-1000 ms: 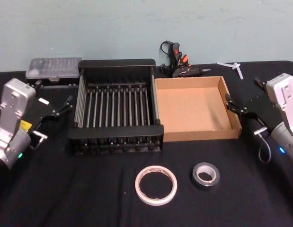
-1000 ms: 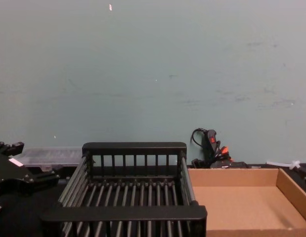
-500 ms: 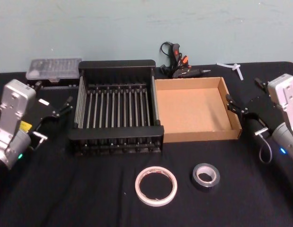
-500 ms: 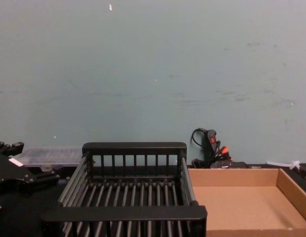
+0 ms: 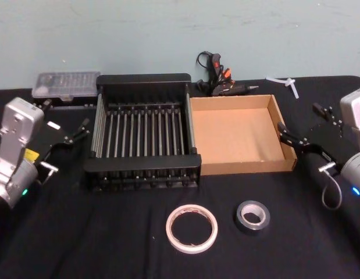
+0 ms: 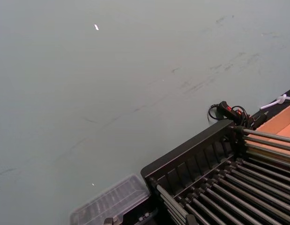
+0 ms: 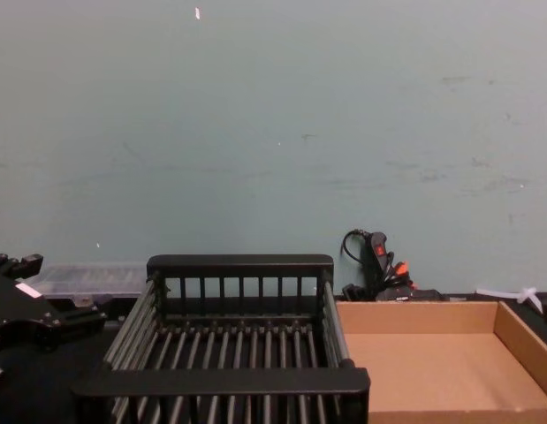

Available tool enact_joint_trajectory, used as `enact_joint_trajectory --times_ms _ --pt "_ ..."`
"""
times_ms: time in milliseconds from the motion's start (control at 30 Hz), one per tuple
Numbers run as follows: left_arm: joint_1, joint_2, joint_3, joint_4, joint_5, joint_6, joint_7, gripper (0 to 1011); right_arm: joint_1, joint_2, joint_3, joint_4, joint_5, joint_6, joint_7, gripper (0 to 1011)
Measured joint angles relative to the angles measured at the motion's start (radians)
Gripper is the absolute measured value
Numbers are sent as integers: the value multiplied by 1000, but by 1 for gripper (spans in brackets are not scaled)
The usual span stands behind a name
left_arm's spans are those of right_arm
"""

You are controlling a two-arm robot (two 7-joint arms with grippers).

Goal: Pick up the white tape and place it into the black box , Pick up the silver tape and place it into the brown box.

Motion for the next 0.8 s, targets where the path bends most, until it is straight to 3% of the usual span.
enact_joint_trajectory --times_ms 400,800 --pt "0 0 0 0 0 0 0 1001 -96 29 62 -188 78 199 27 1002" --pt "0 0 0 0 0 0 0 1001 -167 32 94 -306 133 369 53 1002"
